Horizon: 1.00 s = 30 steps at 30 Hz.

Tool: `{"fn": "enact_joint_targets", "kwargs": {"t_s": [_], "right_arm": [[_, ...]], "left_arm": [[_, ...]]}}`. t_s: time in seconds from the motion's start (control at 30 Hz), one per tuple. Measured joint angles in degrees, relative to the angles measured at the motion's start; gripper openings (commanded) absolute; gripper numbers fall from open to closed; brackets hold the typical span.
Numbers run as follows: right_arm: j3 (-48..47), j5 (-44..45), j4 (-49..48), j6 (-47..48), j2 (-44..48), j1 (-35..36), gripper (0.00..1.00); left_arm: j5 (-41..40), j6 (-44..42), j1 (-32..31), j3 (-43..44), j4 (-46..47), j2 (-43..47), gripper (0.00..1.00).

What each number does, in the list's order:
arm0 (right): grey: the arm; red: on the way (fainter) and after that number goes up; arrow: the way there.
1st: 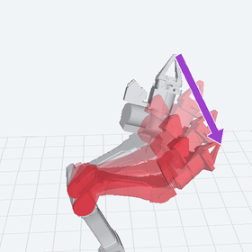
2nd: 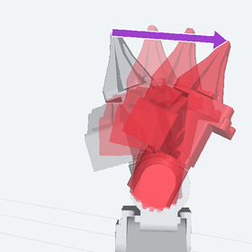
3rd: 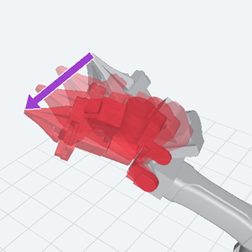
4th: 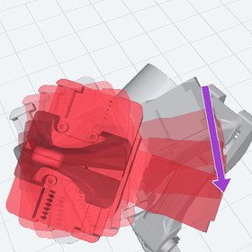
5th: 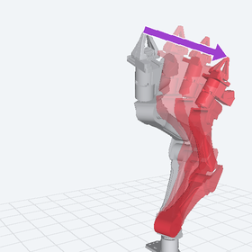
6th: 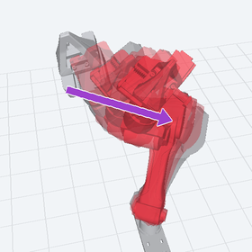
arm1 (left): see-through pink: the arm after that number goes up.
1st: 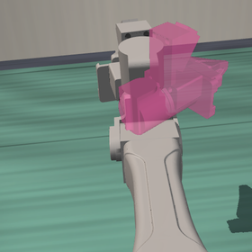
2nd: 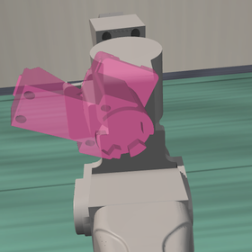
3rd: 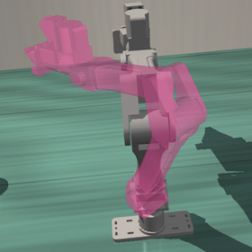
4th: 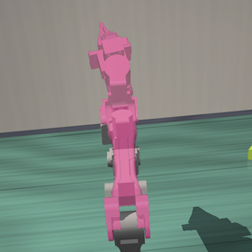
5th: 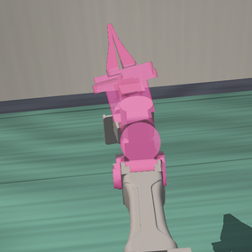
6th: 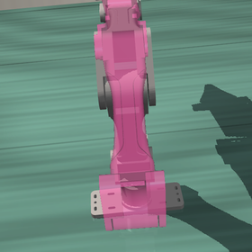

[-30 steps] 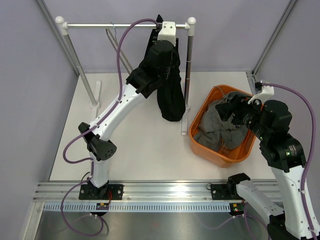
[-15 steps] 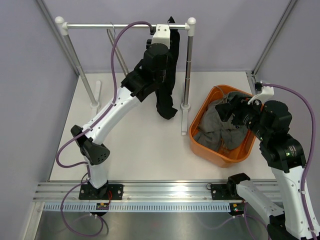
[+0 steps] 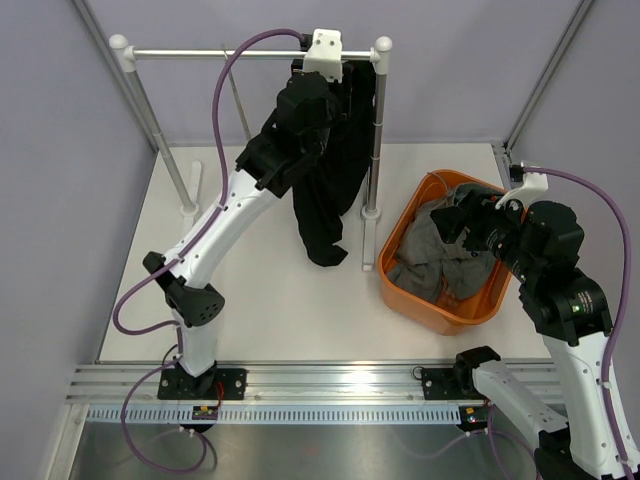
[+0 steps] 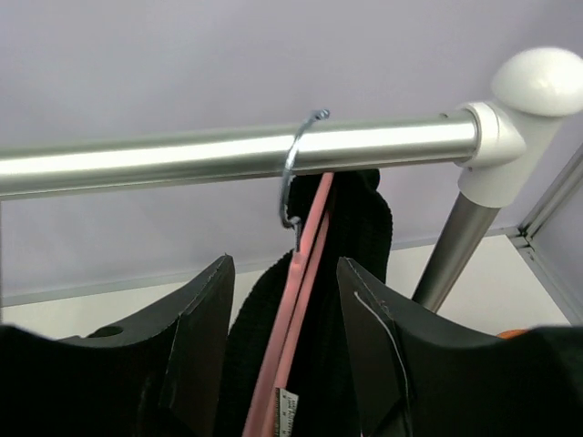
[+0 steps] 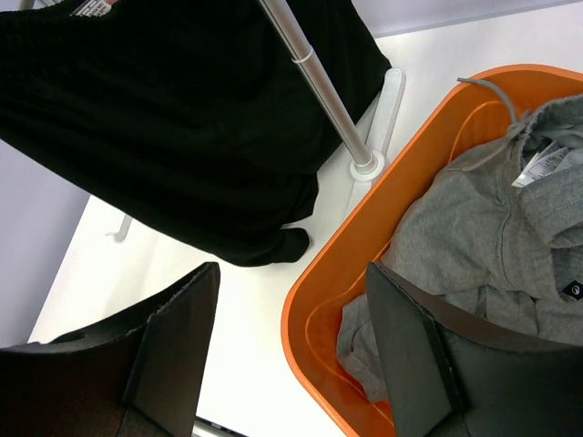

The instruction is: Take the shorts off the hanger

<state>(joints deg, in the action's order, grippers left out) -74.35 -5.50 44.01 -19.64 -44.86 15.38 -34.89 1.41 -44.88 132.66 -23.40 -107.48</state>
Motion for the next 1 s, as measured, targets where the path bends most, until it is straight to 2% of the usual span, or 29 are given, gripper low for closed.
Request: {"fn": "enact_joint_targets", "kwargs": {"t_s": [0.33, 0.67, 1.0], "right_arm": [[0.00, 0.00, 0.02, 0.42, 0.00, 0.00, 0.74], [0.00, 0.00, -0.02, 0.61, -0.07, 0.00, 0.74], [0.02, -0.04, -0.09, 0.59, -0.46, 0.00, 0.74]], "left_arm": [[6.60, -0.11, 2.64, 1.14, -1.07, -3.91, 0.54], [17.20, -0.68, 7.61, 1.25, -1.60, -4.26, 0.53], [22.99, -4.02, 7.87, 1.25, -3.61, -4.39, 0.50]]}}
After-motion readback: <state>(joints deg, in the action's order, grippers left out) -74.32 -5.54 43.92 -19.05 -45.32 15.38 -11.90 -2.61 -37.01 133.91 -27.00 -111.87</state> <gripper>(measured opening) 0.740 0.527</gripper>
